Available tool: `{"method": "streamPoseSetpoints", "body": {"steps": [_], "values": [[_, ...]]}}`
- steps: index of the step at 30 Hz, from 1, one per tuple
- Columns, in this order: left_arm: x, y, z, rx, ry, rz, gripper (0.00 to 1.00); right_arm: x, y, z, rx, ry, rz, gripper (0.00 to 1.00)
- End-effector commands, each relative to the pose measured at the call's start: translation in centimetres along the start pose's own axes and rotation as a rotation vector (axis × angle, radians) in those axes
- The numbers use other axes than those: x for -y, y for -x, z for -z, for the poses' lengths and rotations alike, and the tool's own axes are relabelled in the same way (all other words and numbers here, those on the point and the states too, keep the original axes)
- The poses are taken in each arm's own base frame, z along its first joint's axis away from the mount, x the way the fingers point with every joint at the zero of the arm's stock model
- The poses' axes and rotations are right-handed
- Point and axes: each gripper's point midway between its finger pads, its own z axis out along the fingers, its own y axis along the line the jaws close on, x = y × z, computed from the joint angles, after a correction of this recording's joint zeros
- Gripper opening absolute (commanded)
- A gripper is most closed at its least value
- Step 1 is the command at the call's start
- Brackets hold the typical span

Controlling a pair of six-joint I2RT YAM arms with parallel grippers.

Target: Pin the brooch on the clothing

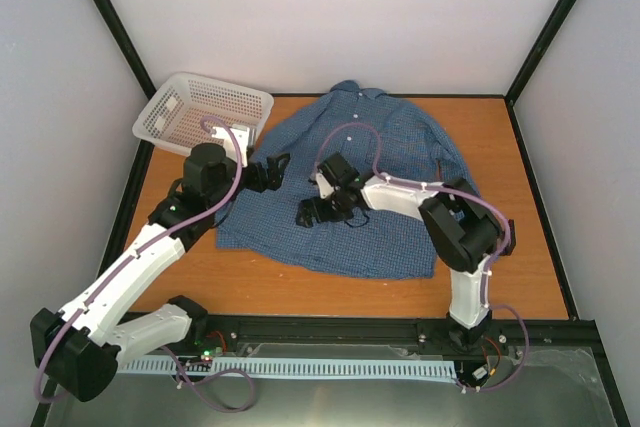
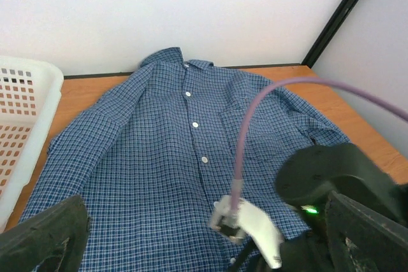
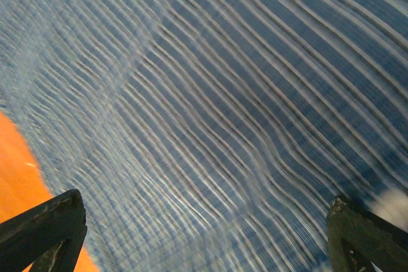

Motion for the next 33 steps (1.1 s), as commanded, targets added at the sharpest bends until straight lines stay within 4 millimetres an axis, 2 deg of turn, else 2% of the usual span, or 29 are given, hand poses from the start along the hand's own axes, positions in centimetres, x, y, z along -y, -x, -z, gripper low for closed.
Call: {"method": "streamPoseSetpoints", "body": {"steps": [1, 4, 6, 8, 9, 11, 14, 16, 20, 22, 24, 26, 28, 30, 33], "values": [[-0.6, 0.2, 0.3, 0.017, 0.026, 0.0, 1.0, 5.3, -6.7, 0.5, -0.073, -0.14, -0.094, 1.0], [-0.8, -0.1, 0.0, 0.005, 0.036, -0.001, 1.0, 8.2, -11.8, 3.3, -0.083, -0.197, -0.218, 1.0], [-0.7, -0.4, -0.2, 0.0, 0.028, -0.004, 1.0, 8.9, -14.3, 6.0, -0.037, -0.215, -0.282, 1.0], [-0.9, -0.8, -0.5, -0.008, 0.032, -0.008, 1.0, 9.6, -15.4, 9.2, 0.049, -0.252, -0.323, 1.0], [-1.1, -1.0, -0.6, -0.015, 0.038, -0.005, 1.0, 9.8, -15.3, 10.8, 0.097, -0.264, -0.339, 1.0], [-1.3, -1.7, -1.0, -0.036, 0.044, 0.008, 1.0, 8.7, -13.8, 13.5, 0.19, -0.243, -0.301, 1.0], [-1.9, -3.8, -1.8, -0.101, 0.056, 0.048, 1.0, 6.1, -9.8, 15.2, 0.259, -0.166, -0.208, 1.0], [-2.2, -5.9, -2.3, -0.171, 0.059, 0.076, 1.0, 5.1, -7.2, 14.7, 0.258, -0.136, -0.171, 1.0], [-2.7, -12.9, -3.0, -0.46, 0.062, 0.125, 0.94, 3.4, -2.8, 13.0, 0.263, -0.049, -0.139, 1.0], [-3.2, -16.9, -2.6, -0.607, 0.089, 0.188, 0.89, 2.1, -1.6, 11.8, 0.255, 0.039, -0.126, 1.0], [-2.9, -19.4, -2.3, -0.673, 0.069, 0.258, 0.86, 1.3, -1.1, 10.2, 0.221, 0.11, -0.124, 1.0], [-2.7, -19.9, -2.6, -0.67, 0.061, 0.296, 0.83, 0.6, -1.3, 8.6, 0.178, 0.137, -0.107, 1.0], [-3.3, -19.1, -3.6, -0.646, 0.083, 0.314, 0.75, 0.5, -1.8, 7.3, 0.152, 0.134, -0.094, 1.0], [-4.0, -18.5, -5.1, -0.624, 0.091, 0.337, 0.65, 1.5, -2.7, 6.4, 0.142, 0.114, -0.105, 0.99], [-4.3, -18.1, -7.4, -0.626, 0.03, 0.366, 0.6, 3.8, -4.8, 5.4, 0.111, 0.029, -0.134, 0.97]]}}
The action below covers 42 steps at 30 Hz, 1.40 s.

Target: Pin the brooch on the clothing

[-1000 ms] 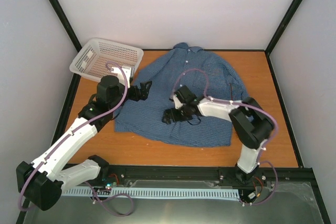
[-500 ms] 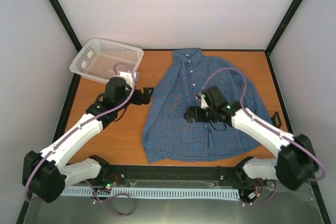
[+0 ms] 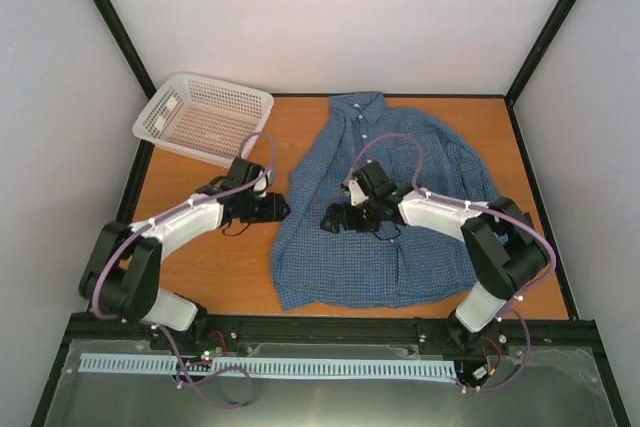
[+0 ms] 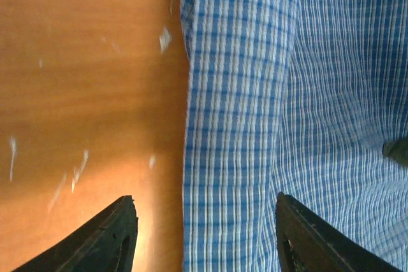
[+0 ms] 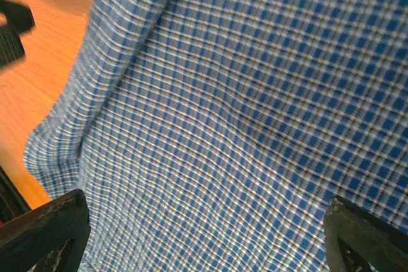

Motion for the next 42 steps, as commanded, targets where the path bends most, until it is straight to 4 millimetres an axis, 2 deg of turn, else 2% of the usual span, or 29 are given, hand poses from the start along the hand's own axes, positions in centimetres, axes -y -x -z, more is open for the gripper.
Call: {"method": "streamPoseSetpoints", "body": {"steps": [1, 4, 5, 8, 10, 13, 16, 18, 19, 21, 22, 25, 26, 28, 31, 35, 37, 40, 42], "values": [[1.6, 4.3, -1.7, 0.033, -0.112, 0.026, 0.6, 2.2, -2.1, -0.6, -0.012, -0.057, -0.006, 0.96], [2.6, 4.3, -3.2, -0.009, -0.179, 0.022, 0.69, 3.1, -3.5, -0.5, -0.01, -0.067, -0.031, 0.95], [3.1, 3.9, -3.6, -0.027, -0.224, 0.027, 0.69, 3.2, -3.7, -0.4, -0.003, -0.064, -0.035, 0.95], [5.1, 3.1, -4.5, -0.106, -0.36, 0.03, 0.6, 3.7, -4.4, 0.1, 0.011, -0.078, -0.052, 0.95], [7.4, 3.7, -4.5, -0.116, -0.466, -0.01, 0.56, 3.8, -4.6, 0.6, 0.027, -0.078, -0.066, 0.96], [11.9, 5.6, -2.8, -0.054, -0.564, -0.113, 0.52, 4.1, -4.1, 1.8, 0.07, -0.077, -0.093, 0.96], [18.0, 7.3, 0.4, 0.041, -0.674, -0.263, 0.51, 5.1, -3.2, 3.7, 0.138, -0.108, -0.13, 0.97], [22.3, 7.4, 2.1, 0.072, -0.724, -0.365, 0.54, 6.0, -2.5, 5.4, 0.196, -0.125, -0.162, 0.98], [23.9, 7.1, 2.5, 0.077, -0.713, -0.403, 0.57, 6.6, -2.1, 6.7, 0.238, -0.136, -0.186, 0.98], [25.8, 5.7, 2.4, 0.066, -0.662, -0.469, 0.68, 7.7, -2.0, 8.4, 0.288, -0.162, -0.21, 0.98], [25.4, 5.3, 2.0, 0.059, -0.616, -0.482, 0.73, 8.2, -2.0, 9.3, 0.31, -0.185, -0.217, 0.98], [21.3, 5.1, 0.8, 0.064, -0.425, -0.475, 0.84, 8.3, -2.0, 11.2, 0.351, -0.209, -0.199, 1.0], [20.2, 5.1, 1.1, 0.077, -0.387, -0.483, 0.88, 8.0, -2.0, 11.5, 0.352, -0.205, -0.183, 1.0], [18.1, 4.4, 0.9, 0.064, -0.339, -0.484, 0.91, 6.7, -1.8, 11.6, 0.34, -0.154, -0.125, 1.0], [16.4, 3.4, 1.4, 0.055, -0.327, -0.452, 0.93, 5.5, -1.4, 11.3, 0.32, -0.099, -0.068, 1.0], [14.5, 3.6, 3.2, 0.11, -0.305, -0.389, 0.97, 3.3, -0.7, 11.2, 0.307, -0.071, 0.022, 1.0], [12.9, 4.6, 4.4, 0.17, -0.266, -0.346, 0.99, 2.2, -0.1, 10.8, 0.285, -0.141, 0.09, 1.0], [9.6, 7.0, 6.8, 0.296, -0.138, -0.254, 1.0, -0.2, 0.7, 8.7, 0.224, -0.2, 0.183, 1.0], [7.8, 8.6, 9.3, 0.396, -0.075, -0.183, 1.0, -1.0, 0.6, 6.3, 0.155, -0.213, 0.198, 0.99]]}}
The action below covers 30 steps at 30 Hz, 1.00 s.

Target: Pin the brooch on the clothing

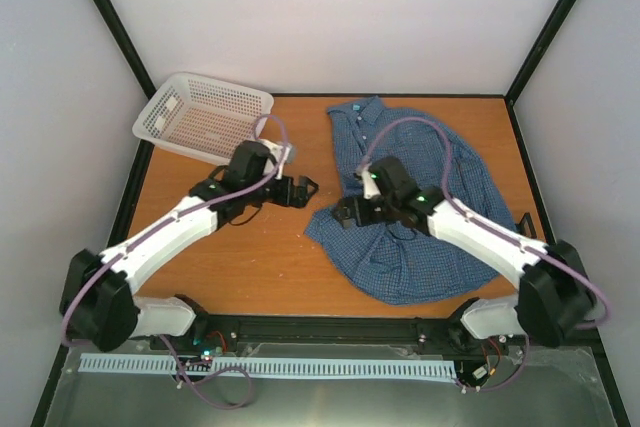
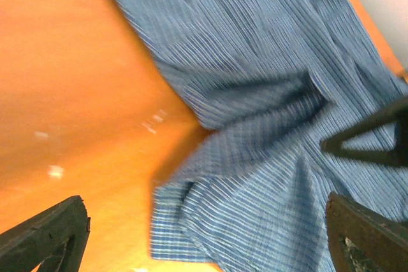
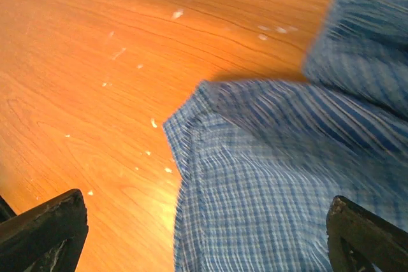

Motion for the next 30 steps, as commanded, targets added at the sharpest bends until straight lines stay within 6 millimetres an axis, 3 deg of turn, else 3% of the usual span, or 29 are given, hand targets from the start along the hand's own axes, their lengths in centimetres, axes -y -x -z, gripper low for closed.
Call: {"method": "streamPoseSetpoints", "body": {"steps": [1, 5, 8, 14, 17, 19, 21, 22, 25, 27, 30], "values": [[-4.2, 4.6, 6.0, 0.26, 0.212, 0.116, 1.0, -2.2, -0.6, -3.6, -0.108, -0.074, 0.119, 0.97], [-4.4, 6.5, 11.0, 0.451, 0.269, 0.119, 1.0, -4.6, -2.7, -7.5, -0.222, -0.134, 0.227, 0.85], [-4.6, 6.8, 13.1, 0.525, 0.293, 0.131, 1.0, -4.4, -4.4, -9.6, -0.291, -0.201, 0.262, 0.77], [-4.8, 6.3, 13.5, 0.54, 0.3, 0.135, 1.0, -1.5, -6.4, -11.0, -0.366, -0.354, 0.343, 0.73], [-4.8, 6.2, 13.0, 0.531, 0.293, 0.135, 1.0, -1.0, -7.5, -11.7, -0.404, -0.378, 0.379, 0.59], [-4.8, 6.3, 12.7, 0.525, 0.292, 0.131, 1.0, -0.9, -7.4, -11.5, -0.401, -0.391, 0.39, 0.44], [-4.9, 6.4, 12.7, 0.525, 0.295, 0.131, 1.0, -1.3, -6.7, -10.3, -0.374, -0.388, 0.388, 0.13], [-4.9, 6.4, 12.7, 0.525, 0.295, 0.128, 1.0, -1.7, -5.9, -9.0, -0.345, -0.387, 0.377, 0.04], [-4.9, 6.5, 12.6, 0.527, 0.295, 0.12, 1.0, -2.8, -4.9, -4.0, -0.268, -0.343, 0.325, 0.03], [-4.8, 6.5, 12.0, 0.513, 0.287, 0.113, 1.0, -2.5, -5.7, -0.6, -0.251, -0.3, 0.27, 0.03], [-4.4, 6.1, 9.8, 0.446, 0.244, 0.096, 1.0, -1.4, -8.4, 3.3, -0.258, -0.223, 0.174, 0.03]]}}
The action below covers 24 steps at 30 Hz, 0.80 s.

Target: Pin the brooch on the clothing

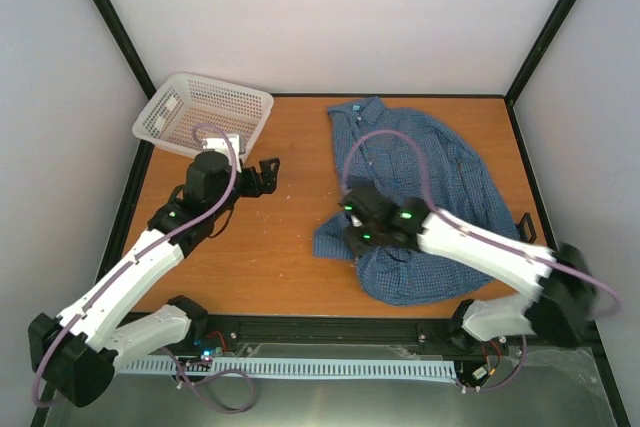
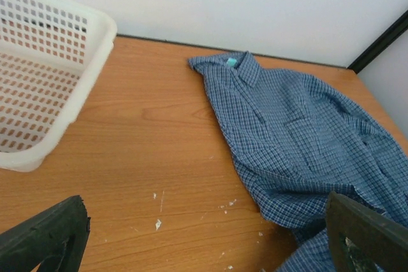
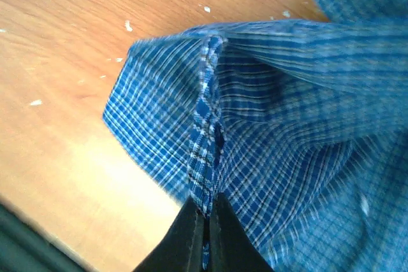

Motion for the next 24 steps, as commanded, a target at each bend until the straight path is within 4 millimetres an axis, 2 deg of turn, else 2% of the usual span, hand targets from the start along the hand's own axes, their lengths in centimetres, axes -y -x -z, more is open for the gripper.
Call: {"method": "streamPoseSetpoints", "body": {"steps": [1, 4, 6, 8, 13, 15, 19, 20, 22, 24], "values": [[1.4, -0.9, -2.1, -0.059, -0.066, -0.022, 1.0, 2.3, -6.0, 4.0, -0.052, 0.068, -0.147, 0.03], [2.7, -2.6, -4.0, -0.14, -0.135, -0.039, 1.0, 3.9, -8.4, 4.9, -0.052, 0.062, -0.234, 0.03], [4.0, -4.1, -5.3, -0.211, -0.21, -0.054, 1.0, 5.9, -8.8, 5.7, -0.018, -0.008, -0.328, 0.03], [5.7, -6.0, -6.4, -0.311, -0.312, -0.06, 0.99, 7.6, -8.2, 7.3, 0.067, -0.054, -0.416, 0.03], [9.1, -10.9, -8.7, -0.54, -0.541, -0.049, 0.85, 11.0, -6.3, 10.8, 0.286, -0.128, -0.574, 0.03], [10.1, -12.6, -9.5, -0.609, -0.589, -0.041, 0.81, 11.4, -5.9, 11.1, 0.322, -0.119, -0.588, 0.03], [12.5, -14.8, -10.4, -0.726, -0.704, 0.014, 0.66, 11.1, -6.8, 9.7, 0.27, -0.109, -0.584, 0.03], [13.4, -15.0, -9.9, -0.737, -0.763, 0.02, 0.68, 11.0, -7.0, 9.5, 0.261, -0.106, -0.579, 0.03], [15.6, -15.0, -7.5, -0.72, -0.94, -0.002, 0.86, 11.0, -7.1, 9.5, 0.259, -0.1, -0.57, 0.03], [17.3, -15.3, -5.6, -0.692, -1.032, -0.071, 0.96, 10.9, -7.0, 9.6, 0.27, -0.094, -0.566, 0.03]]}}
